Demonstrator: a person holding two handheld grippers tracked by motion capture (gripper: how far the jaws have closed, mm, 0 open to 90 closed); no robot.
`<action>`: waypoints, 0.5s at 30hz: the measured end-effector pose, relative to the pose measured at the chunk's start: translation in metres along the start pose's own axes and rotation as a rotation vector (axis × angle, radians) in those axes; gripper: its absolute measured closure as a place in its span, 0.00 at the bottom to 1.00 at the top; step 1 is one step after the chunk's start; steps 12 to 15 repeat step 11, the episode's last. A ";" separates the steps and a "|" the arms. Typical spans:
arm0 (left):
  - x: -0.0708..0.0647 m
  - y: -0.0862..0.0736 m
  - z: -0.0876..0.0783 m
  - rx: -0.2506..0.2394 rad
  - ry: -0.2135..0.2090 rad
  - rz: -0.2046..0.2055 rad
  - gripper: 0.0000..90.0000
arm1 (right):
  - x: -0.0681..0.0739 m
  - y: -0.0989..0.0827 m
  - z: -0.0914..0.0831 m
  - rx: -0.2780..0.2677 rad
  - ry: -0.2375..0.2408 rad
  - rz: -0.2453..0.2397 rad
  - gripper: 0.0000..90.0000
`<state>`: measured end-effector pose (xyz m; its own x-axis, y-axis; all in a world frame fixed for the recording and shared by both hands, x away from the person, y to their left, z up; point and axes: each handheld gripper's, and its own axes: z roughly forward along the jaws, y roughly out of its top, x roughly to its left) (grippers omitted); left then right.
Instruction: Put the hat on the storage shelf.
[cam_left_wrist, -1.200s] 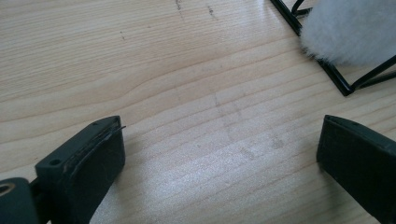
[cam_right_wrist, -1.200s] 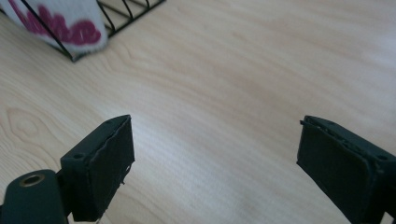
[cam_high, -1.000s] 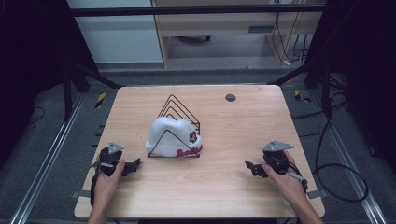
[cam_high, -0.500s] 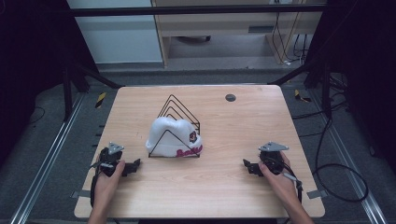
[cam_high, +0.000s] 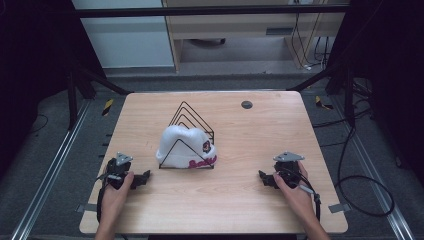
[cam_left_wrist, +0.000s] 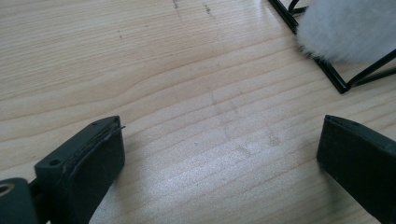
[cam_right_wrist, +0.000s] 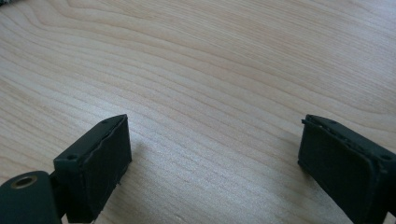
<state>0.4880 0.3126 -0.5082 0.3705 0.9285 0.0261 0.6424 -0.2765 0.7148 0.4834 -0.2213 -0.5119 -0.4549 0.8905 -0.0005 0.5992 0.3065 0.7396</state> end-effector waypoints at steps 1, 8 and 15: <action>0.000 0.000 0.000 0.000 0.000 0.000 0.00 | 0.000 0.000 0.000 0.000 -0.004 0.001 0.11; 0.000 0.000 0.000 0.002 0.003 -0.001 0.00 | 0.005 -0.001 -0.001 0.000 -0.043 0.029 0.11; 0.000 0.000 0.000 0.002 0.004 -0.003 0.00 | 0.006 -0.001 -0.001 -0.001 -0.049 0.032 0.11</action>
